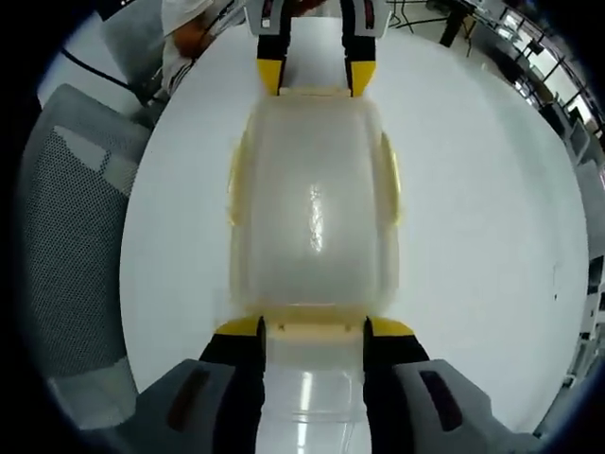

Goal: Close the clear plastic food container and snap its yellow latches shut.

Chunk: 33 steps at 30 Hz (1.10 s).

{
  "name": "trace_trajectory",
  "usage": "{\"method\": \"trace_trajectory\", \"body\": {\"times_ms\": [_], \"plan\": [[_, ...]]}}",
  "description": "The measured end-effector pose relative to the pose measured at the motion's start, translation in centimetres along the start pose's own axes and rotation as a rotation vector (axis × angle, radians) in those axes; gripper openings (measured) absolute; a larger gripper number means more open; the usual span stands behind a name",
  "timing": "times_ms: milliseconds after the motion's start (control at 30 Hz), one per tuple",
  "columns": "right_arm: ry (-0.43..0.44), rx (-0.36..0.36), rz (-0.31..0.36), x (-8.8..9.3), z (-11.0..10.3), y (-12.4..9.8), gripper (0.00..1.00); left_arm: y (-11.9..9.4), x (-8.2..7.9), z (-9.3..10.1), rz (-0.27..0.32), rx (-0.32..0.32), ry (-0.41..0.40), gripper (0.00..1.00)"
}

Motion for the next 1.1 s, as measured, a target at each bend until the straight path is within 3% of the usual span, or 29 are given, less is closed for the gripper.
{"method": "trace_trajectory", "body": {"times_ms": [67, 167, 367, 600, 800, 1100], "plan": [[-0.007, -0.003, 0.021, 0.0, 0.1, -0.1, 0.36, -0.1, 0.0, 0.1, 0.018, -0.001, -0.003, 0.34], [-0.014, -0.016, 0.08, -0.5, 0.1, -0.6, 0.36, -0.4, 0.4, 0.4, 0.0, -0.017, -0.02, 0.34], [-0.044, 0.018, 0.106, -1.4, 0.0, -2.6, 0.36, -2.8, 0.0, 0.7, 0.038, -0.034, -0.029, 0.34], [-0.028, 0.015, 0.111, -2.2, -0.9, -4.3, 0.36, -4.7, -0.6, 1.6, 0.025, -0.015, -0.018, 0.34], [-0.012, 0.035, 0.128, -2.2, -0.6, -6.2, 0.36, -6.9, -1.8, 1.2, 0.037, -0.032, 0.003, 0.34], [-0.005, 0.062, 0.132, -2.1, -0.8, -8.1, 0.36, -8.3, -2.9, 1.3, 0.041, -0.041, 0.026, 0.34]]}}
Point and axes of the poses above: the point that each gripper's makers call its tool centre point, and the gripper's own axes: y roughly forward along the fingers, z roughly to its right, x roughly out of its underside, the point moved 1 cm from there along -y, roughly backward along the fingers, and after that the axes turned 10 degrees about -y, right-handed, at the moved point
